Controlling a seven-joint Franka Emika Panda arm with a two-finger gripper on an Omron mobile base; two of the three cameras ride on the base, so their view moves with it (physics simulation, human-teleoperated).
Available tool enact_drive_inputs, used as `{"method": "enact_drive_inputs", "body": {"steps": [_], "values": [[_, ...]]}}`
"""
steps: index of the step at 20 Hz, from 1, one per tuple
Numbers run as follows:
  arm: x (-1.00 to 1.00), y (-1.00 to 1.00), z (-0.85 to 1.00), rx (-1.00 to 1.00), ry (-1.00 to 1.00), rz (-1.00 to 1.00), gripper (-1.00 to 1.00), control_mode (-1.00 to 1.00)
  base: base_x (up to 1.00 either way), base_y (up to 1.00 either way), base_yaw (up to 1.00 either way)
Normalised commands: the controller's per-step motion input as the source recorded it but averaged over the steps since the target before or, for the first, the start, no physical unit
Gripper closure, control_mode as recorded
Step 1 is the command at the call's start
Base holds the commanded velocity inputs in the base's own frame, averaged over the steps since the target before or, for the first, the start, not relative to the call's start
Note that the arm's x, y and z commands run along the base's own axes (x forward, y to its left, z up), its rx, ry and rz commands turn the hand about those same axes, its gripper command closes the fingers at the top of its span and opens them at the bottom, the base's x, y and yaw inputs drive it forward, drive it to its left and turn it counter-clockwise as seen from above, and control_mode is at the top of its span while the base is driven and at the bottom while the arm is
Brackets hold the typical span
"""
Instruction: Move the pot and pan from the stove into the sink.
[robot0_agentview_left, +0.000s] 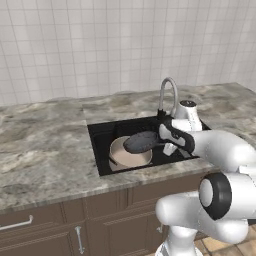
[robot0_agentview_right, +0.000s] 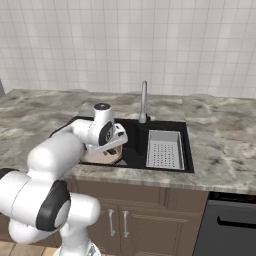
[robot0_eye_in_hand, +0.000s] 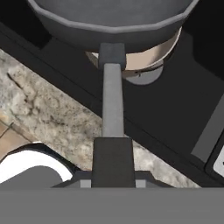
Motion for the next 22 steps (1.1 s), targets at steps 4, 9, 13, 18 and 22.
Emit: {"method": "enact_drive_inputs", "body": {"steps": [4,9,13,18,22], "values": [[0.56,0.07,-0.33,-0.09,0.11,-0.2,1.0,-1.0,0.0,0.0,0.0],[0.54,0.1,-0.24,-0.07,0.1,-0.18,1.0,-1.0,0.0,0.0,0.0],[0.05,0.0,-0.02,0.0,0.01,-0.02,1.0,-1.0,0.0,0.0,0.0],[0.34,0.03,-0.12,0.0,0.04,-0.06,1.0,-1.0,0.0,0.0,0.0],[0.45,0.1,-0.25,0.0,0.03,-0.08,1.0,-1.0,0.0,0.0,0.0]]}}
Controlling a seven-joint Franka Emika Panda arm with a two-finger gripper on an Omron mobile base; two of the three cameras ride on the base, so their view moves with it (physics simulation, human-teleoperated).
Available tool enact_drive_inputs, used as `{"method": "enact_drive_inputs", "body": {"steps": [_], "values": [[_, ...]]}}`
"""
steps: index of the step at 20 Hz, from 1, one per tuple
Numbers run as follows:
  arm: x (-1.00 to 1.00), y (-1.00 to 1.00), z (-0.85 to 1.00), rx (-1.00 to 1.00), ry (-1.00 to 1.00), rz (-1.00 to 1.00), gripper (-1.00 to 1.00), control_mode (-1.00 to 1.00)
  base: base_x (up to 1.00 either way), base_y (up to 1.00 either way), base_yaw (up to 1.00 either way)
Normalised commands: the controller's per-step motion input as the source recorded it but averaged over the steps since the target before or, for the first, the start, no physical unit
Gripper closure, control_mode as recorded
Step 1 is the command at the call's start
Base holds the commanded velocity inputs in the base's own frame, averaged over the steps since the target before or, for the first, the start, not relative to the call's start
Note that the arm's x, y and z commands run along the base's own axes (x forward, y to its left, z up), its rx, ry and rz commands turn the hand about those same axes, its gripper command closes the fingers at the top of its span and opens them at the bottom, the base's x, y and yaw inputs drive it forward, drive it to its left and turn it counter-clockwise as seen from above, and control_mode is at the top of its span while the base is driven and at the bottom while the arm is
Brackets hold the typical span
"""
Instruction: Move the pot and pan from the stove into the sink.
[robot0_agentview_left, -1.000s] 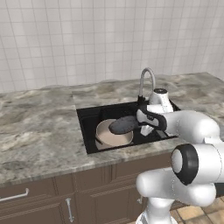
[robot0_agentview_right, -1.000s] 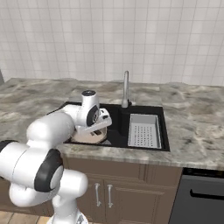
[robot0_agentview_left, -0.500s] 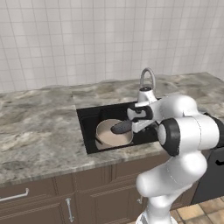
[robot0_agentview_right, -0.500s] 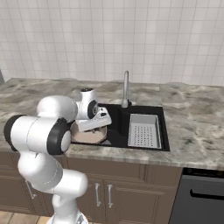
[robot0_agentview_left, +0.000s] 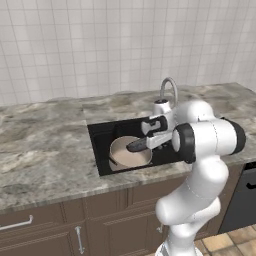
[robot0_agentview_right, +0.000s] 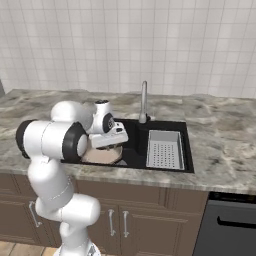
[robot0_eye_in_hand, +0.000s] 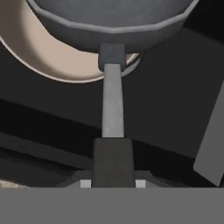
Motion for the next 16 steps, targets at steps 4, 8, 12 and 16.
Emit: {"method": "enact_drive_inputs", "body": {"steps": [4,8,12,16], "values": [[0.41,0.13,-0.31,0.03,0.01,-0.08,1.0,-1.0,0.0,0.0,0.0],[0.39,0.17,-0.39,0.02,0.0,-0.09,1.0,-1.0,0.0,0.0,0.0],[0.3,0.13,-0.44,0.04,-0.01,-0.1,1.0,-1.0,0.0,0.0,0.0],[0.2,0.08,-0.38,0.1,-0.03,-0.1,1.0,-1.0,0.0,0.0,0.0]]}}
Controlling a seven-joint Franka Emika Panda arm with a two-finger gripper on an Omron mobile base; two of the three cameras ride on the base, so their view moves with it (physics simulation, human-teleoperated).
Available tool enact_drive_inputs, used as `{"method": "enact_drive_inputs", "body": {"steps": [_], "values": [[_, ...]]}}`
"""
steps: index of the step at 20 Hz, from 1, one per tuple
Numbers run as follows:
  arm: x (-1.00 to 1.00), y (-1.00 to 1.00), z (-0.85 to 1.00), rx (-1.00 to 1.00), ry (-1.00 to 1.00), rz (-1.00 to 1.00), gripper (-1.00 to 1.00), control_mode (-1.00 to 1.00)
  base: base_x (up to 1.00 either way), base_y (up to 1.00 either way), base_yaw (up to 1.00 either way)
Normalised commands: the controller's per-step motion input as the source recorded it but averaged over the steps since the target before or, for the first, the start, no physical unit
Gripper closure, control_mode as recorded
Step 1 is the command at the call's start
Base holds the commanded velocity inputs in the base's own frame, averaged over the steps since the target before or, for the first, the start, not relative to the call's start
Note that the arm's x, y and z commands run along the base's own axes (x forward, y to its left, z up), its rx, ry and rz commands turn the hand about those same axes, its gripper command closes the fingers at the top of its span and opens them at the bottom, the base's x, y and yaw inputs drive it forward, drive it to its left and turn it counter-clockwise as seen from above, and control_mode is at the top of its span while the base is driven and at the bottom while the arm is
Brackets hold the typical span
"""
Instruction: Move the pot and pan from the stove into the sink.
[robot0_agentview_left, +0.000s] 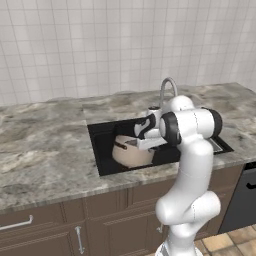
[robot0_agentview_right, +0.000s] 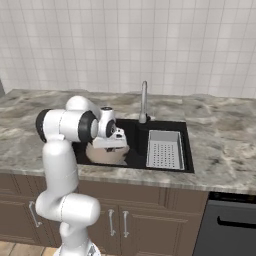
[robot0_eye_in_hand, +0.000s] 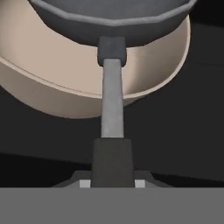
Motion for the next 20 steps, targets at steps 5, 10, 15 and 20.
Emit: {"method": "enact_drive_inputs", "body": {"steps": [5,10,15,20], "values": [[0.03,0.02,-0.02,0.01,0.0,-0.01,-1.0,-1.0,0.0,0.0,0.0],[0.05,0.01,0.17,0.0,0.0,-0.08,-1.0,-1.0,0.0,0.0,0.0],[0.0,0.07,0.6,0.0,0.0,-0.15,-1.0,-1.0,0.0,0.0,0.0],[-0.14,0.17,0.62,0.03,0.0,-0.13,-1.0,-1.0,0.0,0.0,0.0]]}}
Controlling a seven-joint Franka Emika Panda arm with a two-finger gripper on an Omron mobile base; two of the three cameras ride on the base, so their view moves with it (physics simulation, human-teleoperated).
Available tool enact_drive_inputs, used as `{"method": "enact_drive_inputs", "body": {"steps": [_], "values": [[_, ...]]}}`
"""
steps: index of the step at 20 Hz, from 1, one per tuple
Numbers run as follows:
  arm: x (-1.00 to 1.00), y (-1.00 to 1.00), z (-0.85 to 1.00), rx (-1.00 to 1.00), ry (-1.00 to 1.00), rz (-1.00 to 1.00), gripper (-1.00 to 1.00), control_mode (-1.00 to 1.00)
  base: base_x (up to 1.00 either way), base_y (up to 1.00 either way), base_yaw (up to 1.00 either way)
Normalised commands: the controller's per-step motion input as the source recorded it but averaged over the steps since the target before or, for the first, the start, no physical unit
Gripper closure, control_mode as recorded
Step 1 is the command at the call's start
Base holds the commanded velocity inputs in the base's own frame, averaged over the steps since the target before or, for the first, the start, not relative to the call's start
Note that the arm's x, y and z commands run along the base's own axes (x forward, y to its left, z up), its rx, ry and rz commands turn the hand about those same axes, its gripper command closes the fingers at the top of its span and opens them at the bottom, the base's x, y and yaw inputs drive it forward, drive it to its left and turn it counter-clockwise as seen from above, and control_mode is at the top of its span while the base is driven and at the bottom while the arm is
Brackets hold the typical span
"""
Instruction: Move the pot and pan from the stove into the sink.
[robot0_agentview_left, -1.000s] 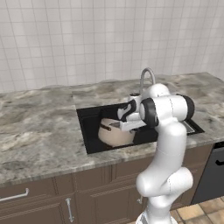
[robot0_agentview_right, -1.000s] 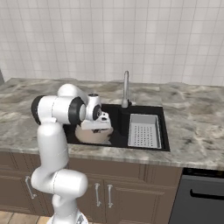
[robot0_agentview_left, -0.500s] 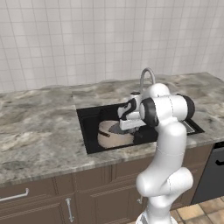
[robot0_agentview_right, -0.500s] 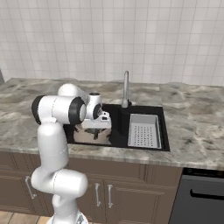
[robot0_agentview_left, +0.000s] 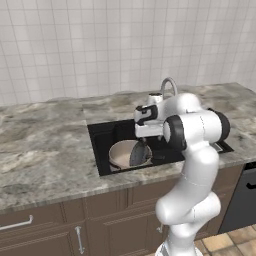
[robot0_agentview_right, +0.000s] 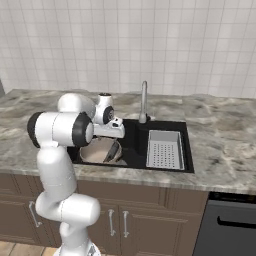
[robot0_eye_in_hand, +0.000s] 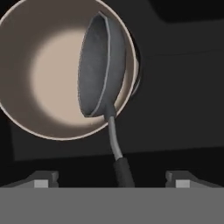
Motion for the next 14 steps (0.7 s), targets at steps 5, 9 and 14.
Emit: {"method": "enact_drive_inputs", "body": {"steps": [5,9,14], "values": [[-0.56,0.18,0.47,0.07,-0.03,-0.06,-1.0,-1.0,0.0,0.0,0.0],[-0.7,0.23,0.46,0.08,-0.11,-0.02,-1.0,-1.0,0.0,0.0,0.0],[-0.86,0.2,0.36,0.04,-0.17,0.0,-1.0,-1.0,0.0,0.0,0.0]]}}
